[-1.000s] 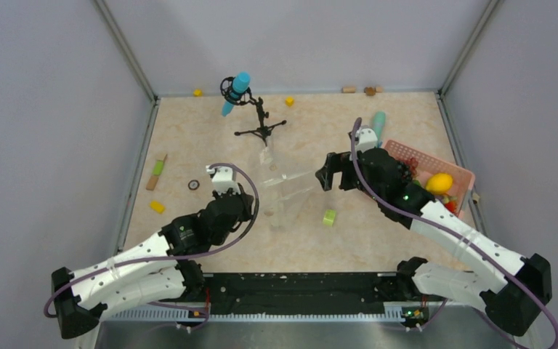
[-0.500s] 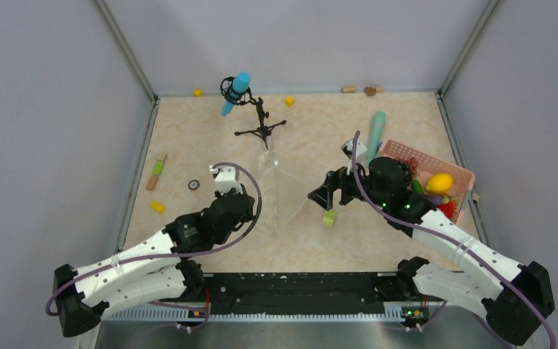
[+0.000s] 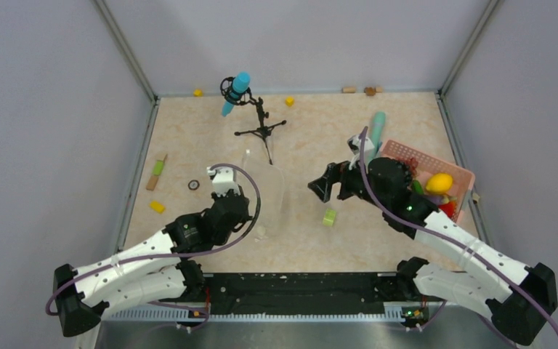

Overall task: Place the food in the zip-top bag and seal the zipper
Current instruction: Pick up the fake fruit from the bin.

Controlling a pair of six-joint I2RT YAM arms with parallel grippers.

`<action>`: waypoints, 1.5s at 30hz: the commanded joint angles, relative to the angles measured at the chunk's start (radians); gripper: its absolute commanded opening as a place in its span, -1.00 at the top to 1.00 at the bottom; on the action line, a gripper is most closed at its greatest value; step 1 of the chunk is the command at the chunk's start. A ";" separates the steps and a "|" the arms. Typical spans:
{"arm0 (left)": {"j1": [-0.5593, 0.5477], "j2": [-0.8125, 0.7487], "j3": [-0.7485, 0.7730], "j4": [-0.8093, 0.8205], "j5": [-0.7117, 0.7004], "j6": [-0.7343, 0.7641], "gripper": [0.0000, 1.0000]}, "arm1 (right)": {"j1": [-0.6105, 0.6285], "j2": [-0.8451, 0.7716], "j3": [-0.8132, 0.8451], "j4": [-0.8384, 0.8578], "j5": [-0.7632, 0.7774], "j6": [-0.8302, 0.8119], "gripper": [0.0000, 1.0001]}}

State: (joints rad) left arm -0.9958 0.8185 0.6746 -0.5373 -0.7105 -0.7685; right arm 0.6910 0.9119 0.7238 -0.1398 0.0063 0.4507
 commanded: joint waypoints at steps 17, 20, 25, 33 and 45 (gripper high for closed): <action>0.005 0.194 0.132 -0.070 0.043 0.087 1.00 | -0.505 0.119 0.003 -0.229 0.214 0.083 -0.97; 0.006 0.192 0.109 -0.028 0.082 0.102 1.00 | -0.527 0.145 -0.010 -0.226 0.212 0.077 -0.96; 0.006 0.168 0.086 0.017 0.130 0.123 1.00 | -0.544 0.200 -0.015 -0.215 0.207 0.069 -0.94; 0.006 0.139 0.067 0.037 0.140 0.123 1.00 | -0.555 0.292 -0.014 -0.176 0.181 0.061 -0.81; 0.006 0.167 0.072 0.037 0.161 0.126 1.00 | -0.561 0.396 -0.004 -0.151 0.185 0.067 -0.69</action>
State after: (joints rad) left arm -0.9936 0.9779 0.7479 -0.5411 -0.5598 -0.6518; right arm 0.1444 1.2922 0.7048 -0.3195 0.1886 0.5171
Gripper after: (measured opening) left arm 0.012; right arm 0.849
